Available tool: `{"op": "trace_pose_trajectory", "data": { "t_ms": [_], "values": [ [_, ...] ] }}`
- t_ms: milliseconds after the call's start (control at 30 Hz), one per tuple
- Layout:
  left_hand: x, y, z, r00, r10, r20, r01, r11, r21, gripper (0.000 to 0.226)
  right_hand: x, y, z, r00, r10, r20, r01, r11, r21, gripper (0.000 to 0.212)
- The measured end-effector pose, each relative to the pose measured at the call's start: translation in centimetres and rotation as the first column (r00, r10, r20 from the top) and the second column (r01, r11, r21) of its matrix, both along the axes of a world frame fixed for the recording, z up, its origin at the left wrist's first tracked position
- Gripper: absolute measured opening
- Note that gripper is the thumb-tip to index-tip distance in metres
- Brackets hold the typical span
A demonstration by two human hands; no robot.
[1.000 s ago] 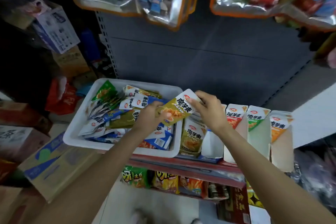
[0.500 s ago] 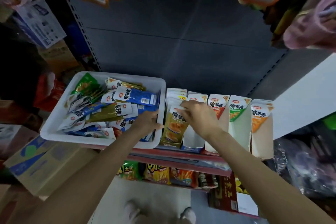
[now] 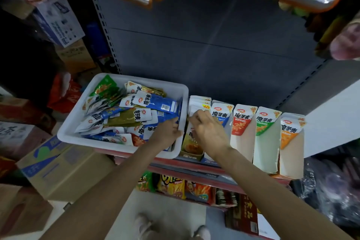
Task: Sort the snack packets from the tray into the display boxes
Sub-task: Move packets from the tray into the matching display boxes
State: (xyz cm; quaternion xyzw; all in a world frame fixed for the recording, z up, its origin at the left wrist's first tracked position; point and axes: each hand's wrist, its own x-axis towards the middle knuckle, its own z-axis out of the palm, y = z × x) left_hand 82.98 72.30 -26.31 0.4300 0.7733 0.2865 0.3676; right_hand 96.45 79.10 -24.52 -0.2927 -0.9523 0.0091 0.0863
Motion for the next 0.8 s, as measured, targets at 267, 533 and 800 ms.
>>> {"op": "trace_pose_trajectory", "data": {
  "t_ms": [267,533,800],
  "values": [
    [-8.1,-3.8,-0.2,0.902,0.213,-0.375,-0.157,0.972,0.175,0.036,-6.5,-1.4,1.0,0.998,0.035,-0.042,-0.048,0.932,-0.358,0.039],
    [-15.6,-7.3,-1.6,0.847,-0.205,-0.491,0.101,0.968,-0.231,0.063,-15.5,-3.0,-3.3,0.995,0.06,0.084,0.005,0.784,-0.621,0.062],
    [-16.4,-8.0,-1.9,0.742,-0.25,-0.622,0.183,0.968,-0.172,0.048,-15.2,-4.9,-3.8,0.979,0.081,0.187,-0.03,0.966,-0.259,0.032]
  ]
}}
